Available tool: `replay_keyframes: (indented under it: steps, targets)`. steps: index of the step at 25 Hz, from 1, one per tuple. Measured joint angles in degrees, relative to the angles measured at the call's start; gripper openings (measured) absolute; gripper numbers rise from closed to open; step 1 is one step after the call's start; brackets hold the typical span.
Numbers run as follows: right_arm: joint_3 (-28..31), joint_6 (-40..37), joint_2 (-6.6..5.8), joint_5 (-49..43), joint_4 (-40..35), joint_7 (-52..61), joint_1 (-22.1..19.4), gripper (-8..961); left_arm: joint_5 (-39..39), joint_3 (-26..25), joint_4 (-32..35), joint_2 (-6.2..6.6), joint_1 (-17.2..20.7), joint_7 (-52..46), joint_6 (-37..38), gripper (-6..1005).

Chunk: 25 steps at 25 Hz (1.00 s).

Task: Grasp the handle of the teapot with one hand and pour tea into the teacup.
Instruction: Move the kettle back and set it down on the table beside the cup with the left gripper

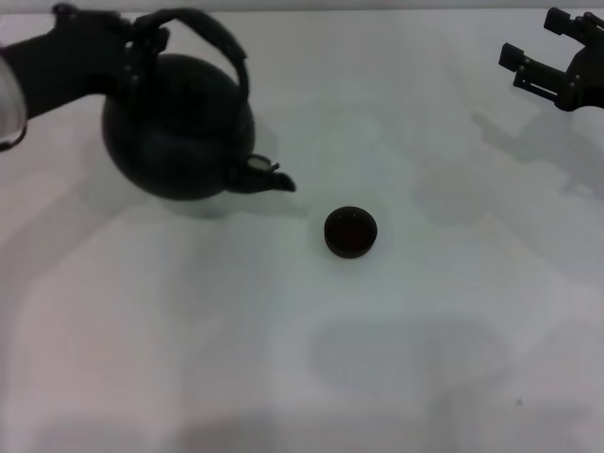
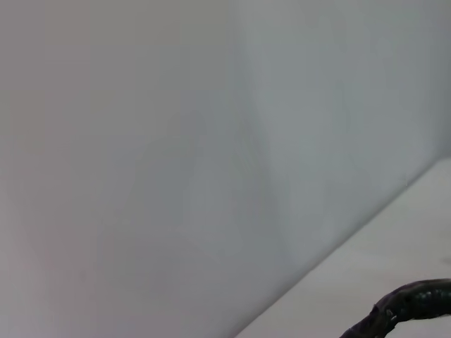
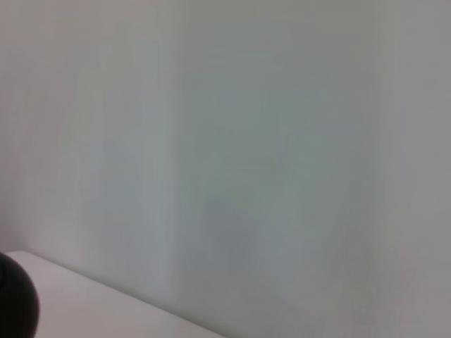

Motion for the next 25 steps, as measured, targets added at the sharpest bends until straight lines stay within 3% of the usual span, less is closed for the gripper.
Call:
replay_keyframes:
  steps: [5, 9, 13, 14, 25]
  targets:
    - [-0.1, 0.1, -0.07, 0.0, 0.0, 1.1, 0.0, 843, -14.8, -6.5, -11.3, 0.01, -0.1, 13.4, 8.1, 113]
    - [-0.2, 0.2, -0.09, -0.1, 0.0, 1.7, 0.1, 843, -20.6, -12.2, -21.6, 0.06, -2.4, 19.7, 15.3, 113]
    - [-0.2, 0.2, -0.09, -0.1, 0.0, 2.2, 0.1, 843, -22.0, -14.7, -27.1, 0.05, -3.8, 22.3, 18.2, 114]
    - [-0.3, 0.3, -0.09, -0.1, 0.0, 2.2, 0.2, 843, -22.5, -17.5, -32.2, 0.04, -5.1, 24.7, 20.7, 114]
    - [-0.4, 0.4, 0.0, -0.2, 0.0, 2.3, 0.3, 843, -22.3, -19.6, -41.5, 0.11, -6.7, 30.4, 21.9, 113]
